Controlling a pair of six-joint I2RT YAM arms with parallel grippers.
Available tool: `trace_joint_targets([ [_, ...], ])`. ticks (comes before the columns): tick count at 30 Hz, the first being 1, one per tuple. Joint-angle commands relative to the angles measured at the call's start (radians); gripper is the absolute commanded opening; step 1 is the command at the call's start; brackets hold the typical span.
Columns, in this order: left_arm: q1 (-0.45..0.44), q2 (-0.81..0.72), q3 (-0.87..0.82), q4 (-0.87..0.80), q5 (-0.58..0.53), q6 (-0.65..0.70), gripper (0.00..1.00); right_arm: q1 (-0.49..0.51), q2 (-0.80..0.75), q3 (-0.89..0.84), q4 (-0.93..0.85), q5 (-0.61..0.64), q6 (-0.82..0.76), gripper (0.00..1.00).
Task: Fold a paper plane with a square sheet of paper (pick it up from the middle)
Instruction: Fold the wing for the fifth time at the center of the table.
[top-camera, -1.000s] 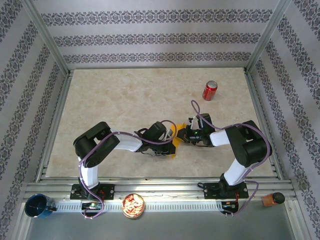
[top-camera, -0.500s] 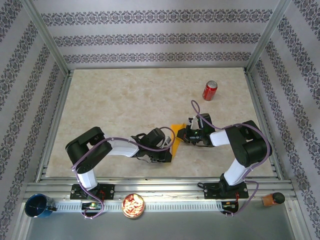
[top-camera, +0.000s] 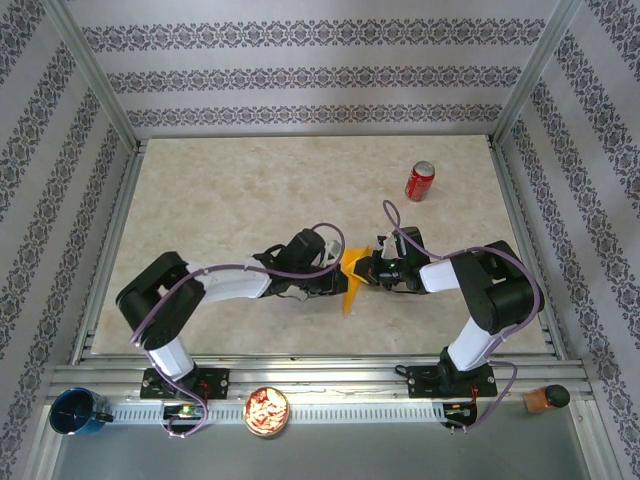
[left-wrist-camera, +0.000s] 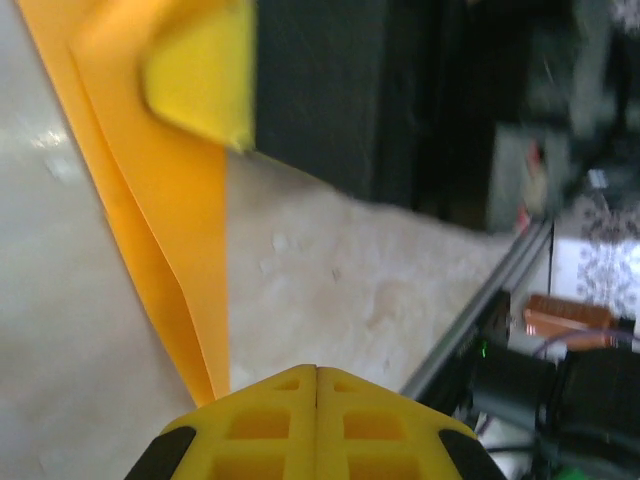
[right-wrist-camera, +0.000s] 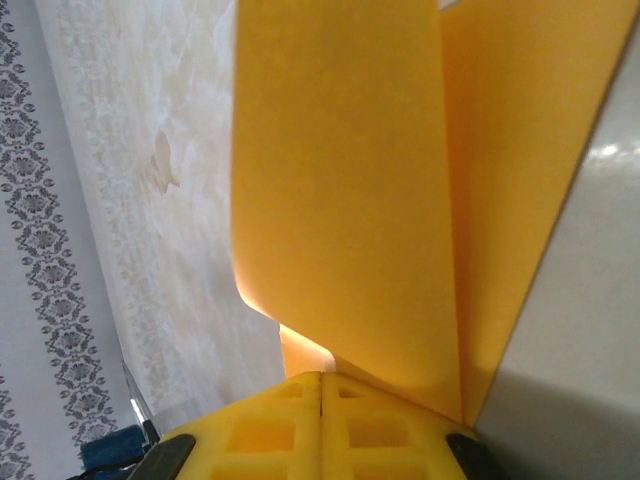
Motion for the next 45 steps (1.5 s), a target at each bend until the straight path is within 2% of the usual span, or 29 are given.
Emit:
trace_joint_targets([
  [1, 0.019, 0.073, 0.049, 0.065, 0.0, -0.034, 0.0, 0.019, 0.066, -0.033, -0.075, 0.107, -0.007, 0.08],
  [10, 0.019, 0.183, 0.149, 0.011, -0.008, -0.006, 0.0, 0.02, 0.057, -0.035, -0.075, 0.104, 0.0, 0.08],
  [29, 0.015, 0.205, 0.138, -0.012, 0.016, 0.023, 0.0, 0.022, 0.056, -0.028, -0.074, 0.098, 0.006, 0.08],
  [37, 0.012, 0.236, 0.159, -0.076, 0.001, 0.06, 0.0, 0.026, 0.049, -0.027, -0.084, 0.103, 0.005, 0.08],
  [45, 0.011, 0.268, 0.149, -0.213, -0.032, 0.147, 0.0, 0.031, -0.003, -0.017, -0.095, 0.084, 0.017, 0.1],
])
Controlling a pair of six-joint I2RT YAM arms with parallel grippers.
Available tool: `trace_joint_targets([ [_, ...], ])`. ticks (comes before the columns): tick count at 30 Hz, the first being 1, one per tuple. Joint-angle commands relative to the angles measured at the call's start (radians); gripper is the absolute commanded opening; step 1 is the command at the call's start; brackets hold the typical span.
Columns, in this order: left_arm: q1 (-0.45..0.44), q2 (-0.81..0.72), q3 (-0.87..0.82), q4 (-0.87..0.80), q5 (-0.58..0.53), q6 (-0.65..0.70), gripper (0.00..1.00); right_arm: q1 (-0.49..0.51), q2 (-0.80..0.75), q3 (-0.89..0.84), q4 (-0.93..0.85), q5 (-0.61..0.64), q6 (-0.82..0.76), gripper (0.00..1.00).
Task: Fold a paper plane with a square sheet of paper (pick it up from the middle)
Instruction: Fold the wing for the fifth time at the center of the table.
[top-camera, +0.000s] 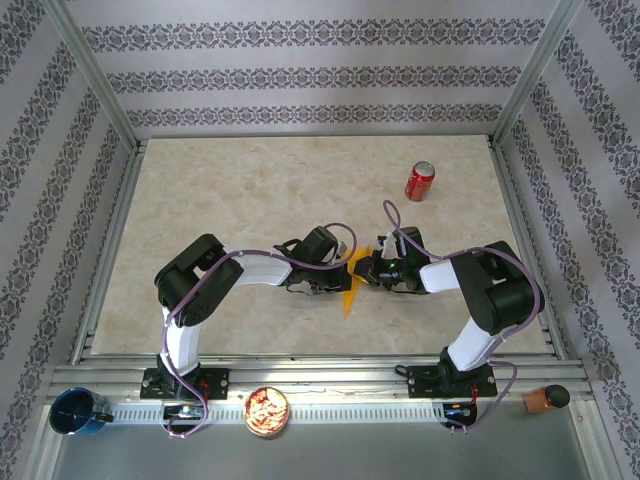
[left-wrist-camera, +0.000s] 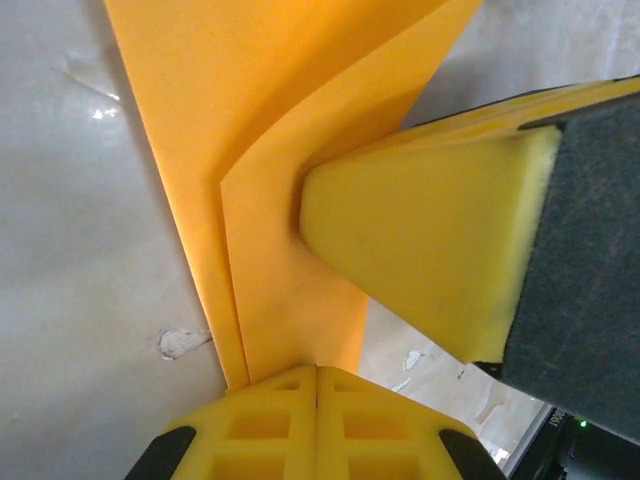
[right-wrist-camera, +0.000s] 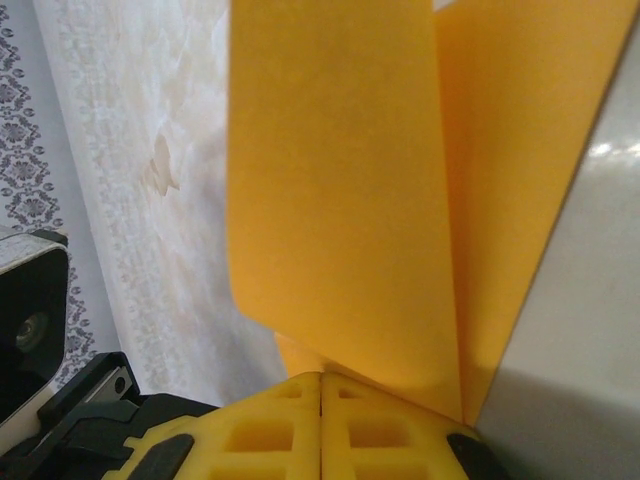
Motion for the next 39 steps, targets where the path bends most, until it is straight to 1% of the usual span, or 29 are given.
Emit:
trace_joint_targets([
  [1, -0.006, 0.04, -0.008, -0.145, -0.032, 0.078, 0.0, 0.029, -0.014, -0.011, -0.108, 0.073, 0.003, 0.11],
  [6, -0.006, 0.027, -0.062, -0.183, -0.059, 0.117, 0.0, 0.025, -0.178, 0.054, -0.358, 0.145, -0.107, 0.14],
  [9, -0.006, 0.018, -0.093, -0.187, -0.05, 0.141, 0.0, 0.004, -0.246, 0.051, -0.407, 0.165, -0.14, 0.15],
  [12, -0.006, 0.005, -0.117, -0.188, -0.04, 0.163, 0.0, 0.0, -0.267, 0.037, -0.405, 0.161, -0.162, 0.1],
  [14, -0.006, -0.005, -0.126, -0.192, -0.034, 0.173, 0.0, 0.01, -0.254, 0.029, -0.372, 0.128, -0.163, 0.05],
  [17, -0.006, -0.017, -0.128, -0.207, -0.035, 0.188, 0.0, 0.042, -0.218, 0.047, -0.354, 0.1, -0.174, 0.01],
  [23, -0.006, -0.028, -0.119, -0.227, -0.036, 0.203, 0.0, 0.09, -0.131, 0.104, -0.328, 0.078, -0.179, 0.01],
  [25, -0.006, -0.027, -0.118, -0.228, -0.034, 0.203, 0.0, 0.092, -0.101, 0.12, -0.338, 0.095, -0.186, 0.01],
  [30, -0.006, -0.02, -0.11, -0.25, -0.038, 0.212, 0.0, 0.042, -0.033, 0.133, -0.341, 0.141, -0.212, 0.01],
  [33, -0.006, -0.016, -0.115, -0.254, -0.039, 0.215, 0.0, 0.007, 0.007, 0.14, -0.338, 0.134, -0.222, 0.01],
  [39, -0.006, -0.002, -0.115, -0.265, -0.037, 0.224, 0.0, -0.045, 0.037, 0.159, -0.327, 0.113, -0.22, 0.03],
])
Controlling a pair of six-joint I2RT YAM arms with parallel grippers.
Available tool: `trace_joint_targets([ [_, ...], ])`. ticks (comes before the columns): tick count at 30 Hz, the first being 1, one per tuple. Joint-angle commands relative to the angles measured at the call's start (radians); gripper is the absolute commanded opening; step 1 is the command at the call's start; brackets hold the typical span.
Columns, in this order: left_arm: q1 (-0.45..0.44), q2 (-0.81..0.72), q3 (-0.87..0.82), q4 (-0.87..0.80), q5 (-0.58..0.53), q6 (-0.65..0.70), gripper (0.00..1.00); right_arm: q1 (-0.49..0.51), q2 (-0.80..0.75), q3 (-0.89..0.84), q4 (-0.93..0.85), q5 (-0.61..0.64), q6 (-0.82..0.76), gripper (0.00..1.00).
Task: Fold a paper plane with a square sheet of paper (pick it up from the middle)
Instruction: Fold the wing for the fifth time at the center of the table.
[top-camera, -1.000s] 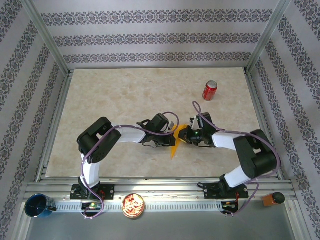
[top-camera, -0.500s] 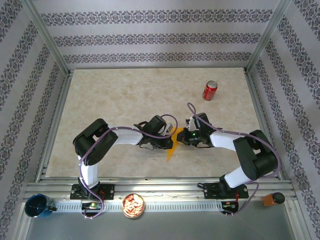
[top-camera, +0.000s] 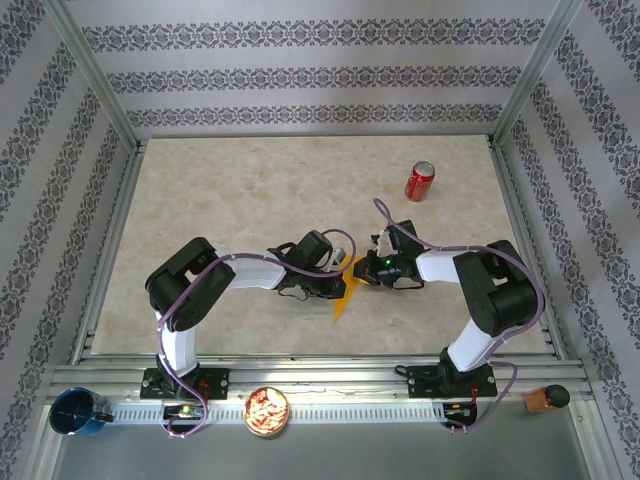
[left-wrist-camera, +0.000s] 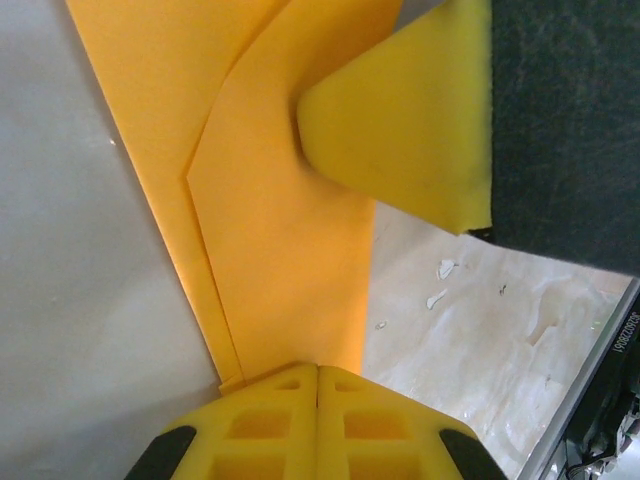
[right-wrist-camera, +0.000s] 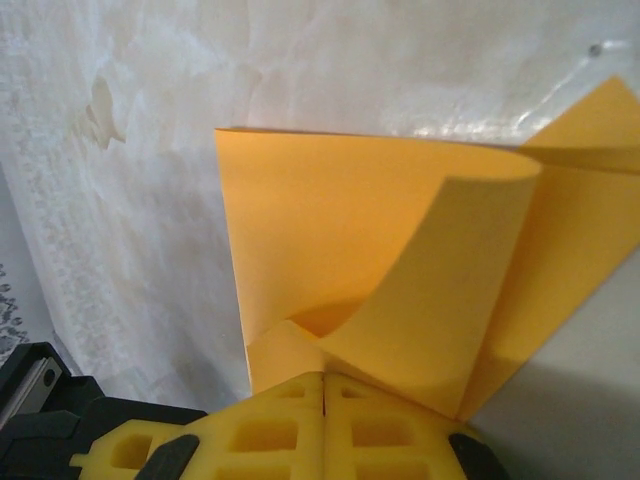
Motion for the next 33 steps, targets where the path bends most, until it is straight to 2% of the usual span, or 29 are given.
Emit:
trace_joint_targets([
  [1, -0.006, 0.059, -0.048, -0.227, -0.044, 0.037, 0.0, -0.052, 0.04, 0.032, 0.001, 0.09, -0.029, 0.03],
  [8, -0.006, 0.059, -0.073, -0.225, -0.05, 0.038, 0.0, -0.072, 0.051, 0.071, -0.027, 0.116, -0.031, 0.04],
  [23, -0.006, 0.04, -0.088, -0.233, -0.057, 0.045, 0.0, -0.19, 0.077, 0.134, -0.043, 0.142, -0.042, 0.04],
  [29, -0.006, 0.02, -0.085, -0.25, -0.057, 0.047, 0.0, -0.17, -0.085, 0.103, -0.087, 0.137, -0.041, 0.04],
  [33, -0.006, 0.0, -0.085, -0.252, -0.06, 0.05, 0.0, -0.103, -0.183, 0.023, -0.047, 0.118, -0.009, 0.04],
])
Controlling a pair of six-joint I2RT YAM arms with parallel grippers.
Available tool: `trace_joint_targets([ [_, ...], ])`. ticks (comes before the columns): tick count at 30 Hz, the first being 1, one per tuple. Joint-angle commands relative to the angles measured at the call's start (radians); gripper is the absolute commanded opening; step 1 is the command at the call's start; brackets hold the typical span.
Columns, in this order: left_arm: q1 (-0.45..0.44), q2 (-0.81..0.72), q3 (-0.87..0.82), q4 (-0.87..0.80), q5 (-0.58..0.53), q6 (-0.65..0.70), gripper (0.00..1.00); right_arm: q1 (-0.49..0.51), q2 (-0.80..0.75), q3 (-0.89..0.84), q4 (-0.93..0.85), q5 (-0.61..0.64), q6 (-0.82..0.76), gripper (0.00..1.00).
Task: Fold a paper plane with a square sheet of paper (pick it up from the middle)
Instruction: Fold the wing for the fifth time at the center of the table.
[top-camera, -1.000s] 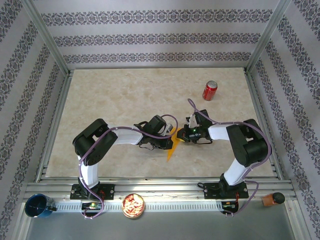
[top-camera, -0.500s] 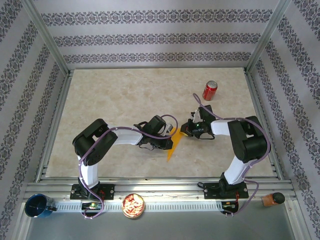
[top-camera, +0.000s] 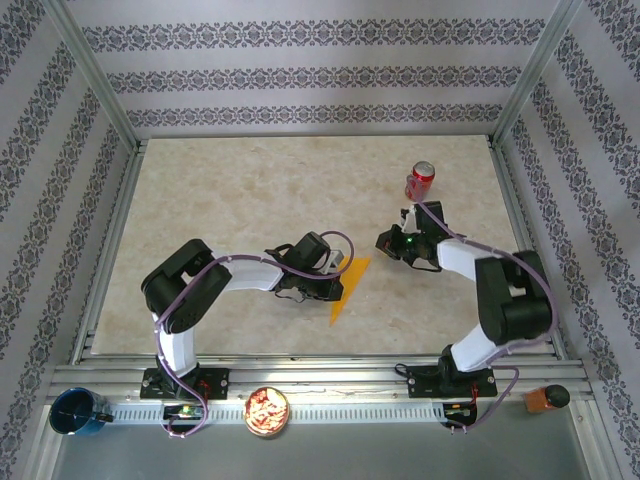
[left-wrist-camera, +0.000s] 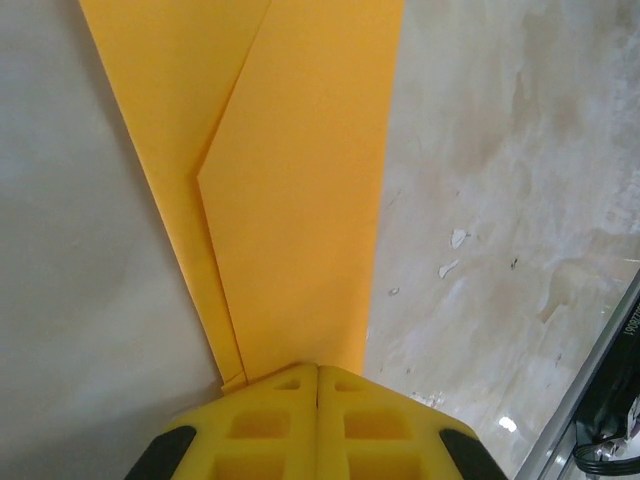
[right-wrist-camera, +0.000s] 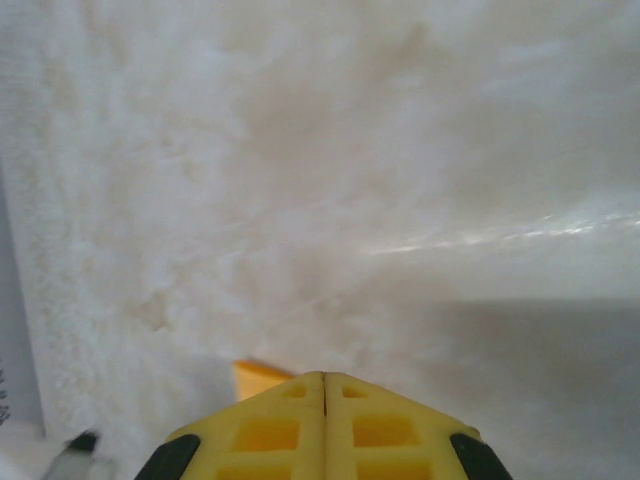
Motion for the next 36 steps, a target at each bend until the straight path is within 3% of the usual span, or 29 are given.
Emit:
trace_joint_targets([
  [1, -0.006, 0.027, -0.055, -0.229, -0.061, 0.032, 0.0, 0.072, -0.049, -0.052, 0.01, -0.011, 0.016, 0.04],
  [8, -0.006, 0.013, -0.052, -0.222, -0.057, 0.025, 0.0, 0.187, 0.048, -0.082, 0.082, -0.022, 0.069, 0.03],
  [15, -0.006, -0.01, -0.038, -0.242, -0.059, 0.017, 0.0, 0.189, 0.112, -0.092, 0.038, 0.035, 0.059, 0.0],
  [19, -0.015, -0.098, -0.04, -0.227, -0.068, -0.07, 0.0, 0.186, 0.12, -0.129, 0.04, 0.056, 0.054, 0.0],
  [23, -0.033, -0.148, -0.041, -0.083, -0.019, -0.176, 0.0, 0.188, 0.133, -0.132, 0.041, 0.045, 0.048, 0.0],
  [28, -0.066, -0.086, 0.04, -0.004, 0.005, -0.245, 0.0, 0.188, 0.121, -0.135, 0.041, 0.05, 0.053, 0.0],
  [36, -0.07, 0.037, 0.153, -0.018, -0.04, -0.254, 0.0, 0.188, 0.11, -0.146, 0.041, 0.048, 0.056, 0.0],
])
